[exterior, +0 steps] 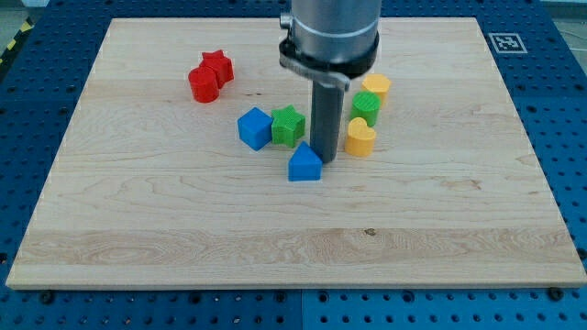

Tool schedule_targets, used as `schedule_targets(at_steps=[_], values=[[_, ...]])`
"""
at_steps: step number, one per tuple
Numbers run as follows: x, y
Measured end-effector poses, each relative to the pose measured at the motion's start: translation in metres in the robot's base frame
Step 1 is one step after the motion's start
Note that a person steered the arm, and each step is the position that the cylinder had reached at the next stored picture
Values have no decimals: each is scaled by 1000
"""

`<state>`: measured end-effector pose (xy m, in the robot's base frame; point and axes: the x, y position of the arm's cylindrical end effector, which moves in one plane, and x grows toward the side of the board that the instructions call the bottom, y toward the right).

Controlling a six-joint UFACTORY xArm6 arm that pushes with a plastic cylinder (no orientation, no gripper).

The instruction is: Slightly move the green star into the blue cube

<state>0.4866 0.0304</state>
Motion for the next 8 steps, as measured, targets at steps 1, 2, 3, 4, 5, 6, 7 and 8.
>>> schedule_targets(at_steps=[1,2,3,4,5,6,7,8], values=[[11,-1],[7,-2],[-21,-3],[-27,-3],[-27,-3],[-27,-6],[-27,-9],[-27,-9]])
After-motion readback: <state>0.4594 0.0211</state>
